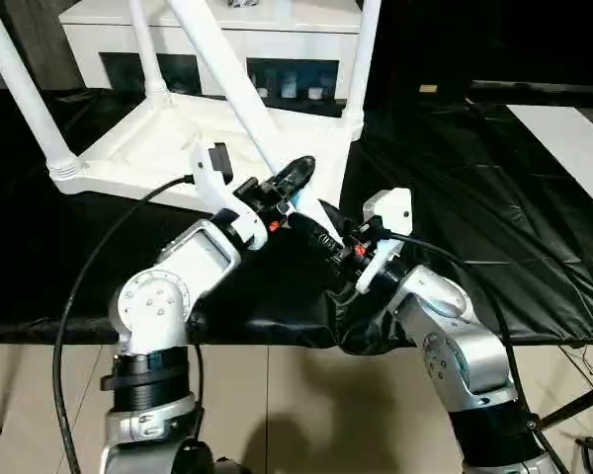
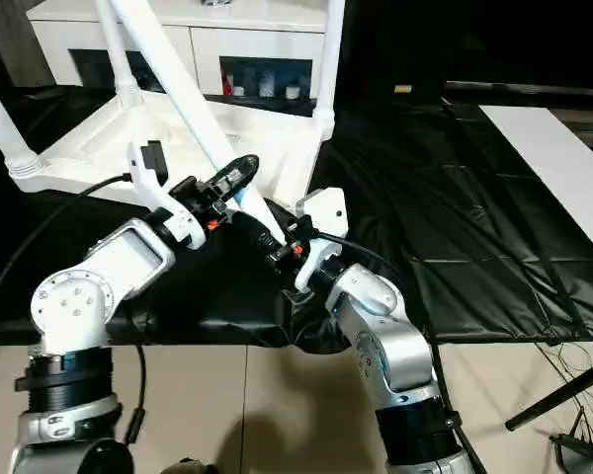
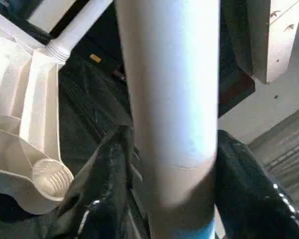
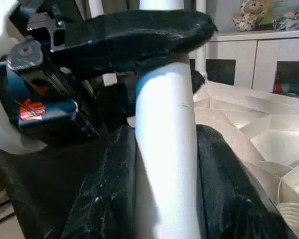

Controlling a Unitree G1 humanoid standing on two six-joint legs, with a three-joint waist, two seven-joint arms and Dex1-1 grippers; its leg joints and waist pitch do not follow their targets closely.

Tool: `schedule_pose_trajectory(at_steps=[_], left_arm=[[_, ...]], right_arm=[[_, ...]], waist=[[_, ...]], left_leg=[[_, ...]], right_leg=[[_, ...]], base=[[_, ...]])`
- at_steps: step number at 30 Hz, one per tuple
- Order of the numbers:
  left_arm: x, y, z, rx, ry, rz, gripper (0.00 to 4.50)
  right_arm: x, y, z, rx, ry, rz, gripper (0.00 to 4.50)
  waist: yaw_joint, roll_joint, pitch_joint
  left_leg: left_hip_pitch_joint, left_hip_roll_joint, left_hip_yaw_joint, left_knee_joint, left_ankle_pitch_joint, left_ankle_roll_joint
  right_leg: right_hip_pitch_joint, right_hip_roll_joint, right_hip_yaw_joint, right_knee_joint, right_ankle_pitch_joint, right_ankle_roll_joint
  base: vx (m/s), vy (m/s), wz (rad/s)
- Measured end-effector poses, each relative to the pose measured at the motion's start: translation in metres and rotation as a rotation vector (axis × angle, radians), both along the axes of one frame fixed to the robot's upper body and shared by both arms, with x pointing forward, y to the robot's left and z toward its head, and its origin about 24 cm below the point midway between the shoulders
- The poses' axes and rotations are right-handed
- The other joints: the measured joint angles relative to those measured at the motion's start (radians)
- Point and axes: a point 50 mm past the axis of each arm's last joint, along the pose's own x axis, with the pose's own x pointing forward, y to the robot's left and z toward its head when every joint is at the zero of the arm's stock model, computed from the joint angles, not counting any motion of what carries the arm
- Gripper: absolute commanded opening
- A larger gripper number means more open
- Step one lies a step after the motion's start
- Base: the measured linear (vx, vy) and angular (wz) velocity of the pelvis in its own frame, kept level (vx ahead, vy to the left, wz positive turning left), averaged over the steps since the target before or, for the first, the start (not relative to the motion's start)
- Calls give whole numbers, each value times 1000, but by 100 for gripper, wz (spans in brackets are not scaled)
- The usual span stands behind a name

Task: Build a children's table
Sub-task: Move to table

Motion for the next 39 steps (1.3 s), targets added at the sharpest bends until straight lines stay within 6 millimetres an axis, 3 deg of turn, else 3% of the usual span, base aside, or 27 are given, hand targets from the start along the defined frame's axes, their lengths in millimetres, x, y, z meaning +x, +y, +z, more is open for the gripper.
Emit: schedule_pose_trajectory(at_steps=[3,5,9,14,19,20,22,24,26,29,39], left_arm=[[1,4,-1,14,4,18,207],[3,8,-1,18,7,34,181],[5,15,-2,21,12,58,162],[8,17,2,22,4,62,159],[20,42,11,352,-87,90,157],[22,48,12,498,-119,75,157],[22,53,13,704,-156,24,157],[21,50,6,825,-161,-37,156],[18,46,-1,929,-153,-109,156],[15,46,-7,1037,-152,-192,156],[12,52,6,1192,-214,-296,156]], right_arm=[[0,-1,1,13,-5,-1,193],[1,-1,3,18,-13,1,231],[1,-2,4,24,-21,2,262],[1,-2,5,24,-34,-2,300],[-3,-18,11,-64,-95,84,331],[-1,-26,16,-122,-145,79,359],[9,-40,30,-242,-259,30,364],[17,-48,52,-331,-400,-24,370],[26,-47,66,-500,-547,-53,408],[40,-55,83,-806,-760,-118,418],[71,-46,91,-1273,-1093,-77,424]], waist=[[0,0,0],[0,-1,0],[1,-1,0],[1,-1,0],[-1,2,1],[0,3,1],[-1,7,3],[0,9,3],[-1,9,3],[-3,11,4],[-7,11,5]], left_leg=[[0,0,1,0,0,0],[0,0,1,0,0,0],[0,0,1,0,0,0],[0,0,1,0,0,0],[0,1,1,0,0,0],[1,1,1,1,0,0],[1,0,1,1,0,0],[2,0,3,1,0,0],[1,1,3,2,0,0],[2,1,4,2,0,-1],[0,3,7,7,0,0]], right_leg=[[0,0,0,0,0,0],[0,0,0,0,0,0],[0,0,0,0,0,0],[0,0,1,0,0,0],[0,1,1,0,1,1],[0,1,1,0,1,1],[0,0,2,0,1,1],[0,0,3,1,2,1],[-1,0,3,2,2,1],[-1,0,3,2,2,1],[-2,1,5,4,2,0]], base=[[0,0,0],[0,0,0],[0,0,0],[0,0,0],[0,0,0],[0,0,0],[0,0,0],[0,0,0],[0,0,0],[0,0,0],[0,0,0]])
